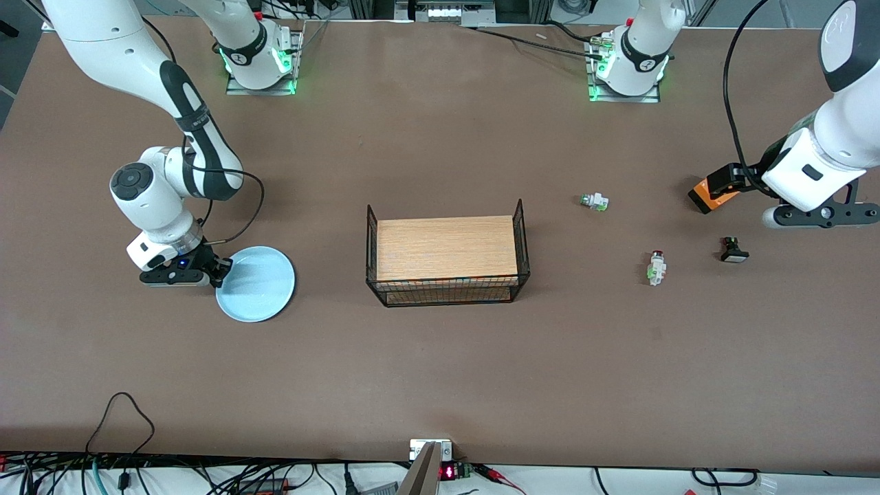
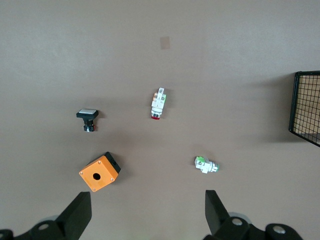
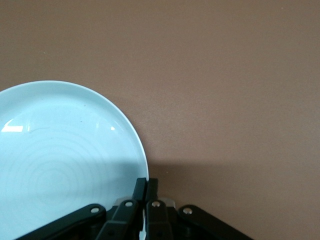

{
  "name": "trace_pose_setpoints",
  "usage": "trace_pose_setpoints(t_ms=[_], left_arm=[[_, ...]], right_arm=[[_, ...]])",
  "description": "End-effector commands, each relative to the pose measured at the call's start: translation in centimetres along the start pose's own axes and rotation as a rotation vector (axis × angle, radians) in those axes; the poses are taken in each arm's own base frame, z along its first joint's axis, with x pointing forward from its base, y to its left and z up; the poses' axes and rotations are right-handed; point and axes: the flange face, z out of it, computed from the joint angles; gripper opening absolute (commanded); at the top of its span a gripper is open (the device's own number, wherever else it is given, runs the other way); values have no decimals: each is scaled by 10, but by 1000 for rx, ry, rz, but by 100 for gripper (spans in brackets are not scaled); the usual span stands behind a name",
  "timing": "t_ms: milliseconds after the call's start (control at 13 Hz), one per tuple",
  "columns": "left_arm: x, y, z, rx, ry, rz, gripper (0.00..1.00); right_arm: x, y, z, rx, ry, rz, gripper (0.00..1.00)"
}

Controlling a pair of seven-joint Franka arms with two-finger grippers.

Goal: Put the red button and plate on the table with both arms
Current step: 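Lower the plate onto the table and open the right gripper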

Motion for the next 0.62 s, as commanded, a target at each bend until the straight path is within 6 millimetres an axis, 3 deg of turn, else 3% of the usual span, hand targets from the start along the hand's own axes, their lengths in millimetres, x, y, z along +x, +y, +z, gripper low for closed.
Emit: trace_pose_setpoints(t_ms=[0,154,308,462,538], left_arm=[[-5,0,-7,-18,-3,-3,100],[-5,0,-7,-18,-3,-5,100],[-5,0,-7,-18,-3,-3,100],[-5,0,-7,-18,-4,-3,100],[-6,0,-8,-18,-4,-5,100]], right_arm=[[1,-6,3,10,9,6,11],[4,-20,-3,29,13,12,66],[8,-20,-11,31,27,-1,100],[11,-21,-16,32,36,-4,100],[16,-21,-29,35,47,-12,100]])
